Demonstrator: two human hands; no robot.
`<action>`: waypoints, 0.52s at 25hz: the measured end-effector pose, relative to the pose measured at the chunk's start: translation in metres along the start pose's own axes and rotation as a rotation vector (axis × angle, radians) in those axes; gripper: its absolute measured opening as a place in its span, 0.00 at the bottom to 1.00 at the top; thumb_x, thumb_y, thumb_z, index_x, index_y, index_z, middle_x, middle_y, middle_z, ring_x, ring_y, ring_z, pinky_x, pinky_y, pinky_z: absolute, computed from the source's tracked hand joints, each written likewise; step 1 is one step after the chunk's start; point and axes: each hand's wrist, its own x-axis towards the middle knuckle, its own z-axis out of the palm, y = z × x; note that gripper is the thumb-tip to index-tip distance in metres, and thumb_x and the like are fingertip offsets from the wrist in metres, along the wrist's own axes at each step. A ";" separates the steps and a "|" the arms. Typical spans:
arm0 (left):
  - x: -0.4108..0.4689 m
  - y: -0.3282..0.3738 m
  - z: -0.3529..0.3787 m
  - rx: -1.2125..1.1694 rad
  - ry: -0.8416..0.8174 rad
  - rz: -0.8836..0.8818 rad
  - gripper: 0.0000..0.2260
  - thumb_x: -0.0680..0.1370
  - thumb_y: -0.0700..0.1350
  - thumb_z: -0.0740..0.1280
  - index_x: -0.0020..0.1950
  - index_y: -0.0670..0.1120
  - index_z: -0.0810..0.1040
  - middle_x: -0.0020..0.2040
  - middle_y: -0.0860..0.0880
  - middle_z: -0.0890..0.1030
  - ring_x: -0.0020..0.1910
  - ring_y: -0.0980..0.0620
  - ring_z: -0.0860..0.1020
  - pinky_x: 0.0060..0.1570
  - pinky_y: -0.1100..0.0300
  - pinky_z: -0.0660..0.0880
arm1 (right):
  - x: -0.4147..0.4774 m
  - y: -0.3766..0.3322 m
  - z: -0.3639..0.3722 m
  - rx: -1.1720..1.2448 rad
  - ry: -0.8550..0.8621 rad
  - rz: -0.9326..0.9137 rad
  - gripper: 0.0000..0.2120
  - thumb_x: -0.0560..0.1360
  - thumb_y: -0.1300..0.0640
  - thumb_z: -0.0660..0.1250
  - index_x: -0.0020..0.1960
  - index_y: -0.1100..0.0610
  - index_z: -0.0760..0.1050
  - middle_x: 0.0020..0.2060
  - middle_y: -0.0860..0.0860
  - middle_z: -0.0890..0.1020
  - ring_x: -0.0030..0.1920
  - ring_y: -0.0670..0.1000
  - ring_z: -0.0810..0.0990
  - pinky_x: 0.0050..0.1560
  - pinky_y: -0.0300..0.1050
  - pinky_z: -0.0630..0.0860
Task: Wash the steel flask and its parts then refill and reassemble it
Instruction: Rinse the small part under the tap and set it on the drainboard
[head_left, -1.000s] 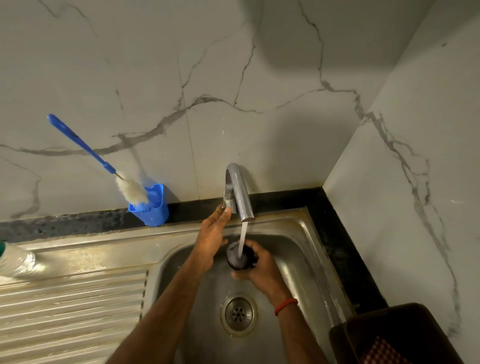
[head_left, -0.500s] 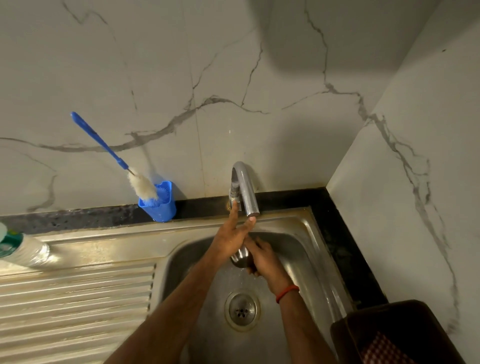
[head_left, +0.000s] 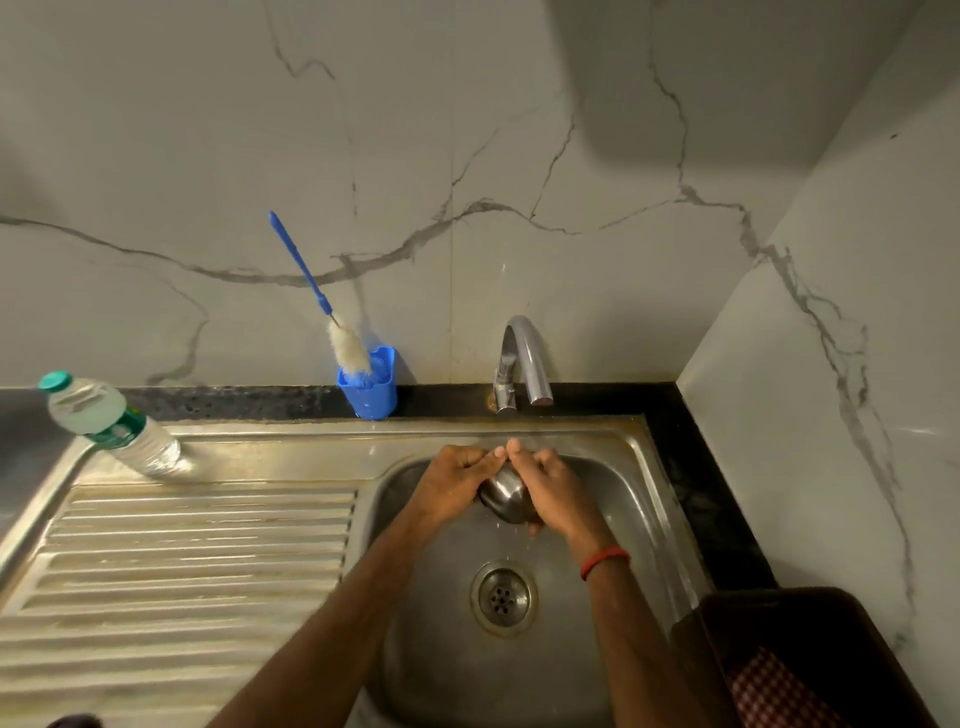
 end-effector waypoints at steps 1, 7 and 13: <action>-0.006 0.003 -0.001 0.007 0.023 -0.005 0.19 0.81 0.55 0.65 0.47 0.39 0.84 0.41 0.44 0.86 0.43 0.47 0.85 0.54 0.45 0.82 | -0.005 -0.003 0.000 -0.076 -0.031 -0.073 0.24 0.77 0.32 0.59 0.58 0.52 0.71 0.48 0.50 0.81 0.43 0.49 0.84 0.32 0.38 0.80; -0.045 0.019 -0.010 -0.214 0.182 -0.129 0.17 0.83 0.51 0.65 0.49 0.39 0.84 0.41 0.40 0.86 0.43 0.43 0.86 0.48 0.53 0.84 | -0.031 -0.016 0.009 -0.236 0.010 -0.386 0.32 0.70 0.45 0.77 0.69 0.46 0.68 0.57 0.46 0.77 0.56 0.48 0.78 0.51 0.41 0.78; -0.068 0.019 -0.017 -0.107 0.268 0.013 0.17 0.82 0.58 0.63 0.51 0.47 0.83 0.47 0.48 0.86 0.49 0.50 0.84 0.53 0.51 0.82 | -0.057 -0.032 0.007 -0.359 0.426 -0.819 0.26 0.71 0.48 0.76 0.67 0.51 0.74 0.60 0.47 0.80 0.58 0.45 0.78 0.58 0.42 0.78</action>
